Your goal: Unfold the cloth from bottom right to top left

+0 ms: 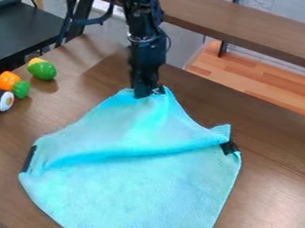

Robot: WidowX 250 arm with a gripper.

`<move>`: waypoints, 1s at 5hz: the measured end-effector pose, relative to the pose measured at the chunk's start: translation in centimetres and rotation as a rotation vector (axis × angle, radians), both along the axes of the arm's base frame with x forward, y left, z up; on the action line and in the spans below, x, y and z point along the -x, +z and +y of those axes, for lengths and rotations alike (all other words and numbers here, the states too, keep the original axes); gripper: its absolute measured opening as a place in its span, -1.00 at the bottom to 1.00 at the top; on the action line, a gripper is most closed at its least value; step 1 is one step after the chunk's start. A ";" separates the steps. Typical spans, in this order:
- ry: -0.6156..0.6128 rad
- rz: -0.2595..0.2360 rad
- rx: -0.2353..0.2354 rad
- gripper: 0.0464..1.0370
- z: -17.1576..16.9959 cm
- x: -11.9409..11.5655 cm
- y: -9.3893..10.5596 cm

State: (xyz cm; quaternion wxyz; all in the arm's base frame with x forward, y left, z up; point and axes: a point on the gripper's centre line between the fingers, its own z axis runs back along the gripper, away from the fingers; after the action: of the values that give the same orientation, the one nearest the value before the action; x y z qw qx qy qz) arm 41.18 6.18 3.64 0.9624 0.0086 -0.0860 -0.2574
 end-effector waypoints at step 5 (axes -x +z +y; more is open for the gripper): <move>0.095 -0.073 -0.021 -0.98 3.1 -2.9 1.4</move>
State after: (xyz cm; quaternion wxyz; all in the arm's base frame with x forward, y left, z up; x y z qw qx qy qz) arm 44.10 9.24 5.09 0.9697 0.0323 -0.1177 -0.2116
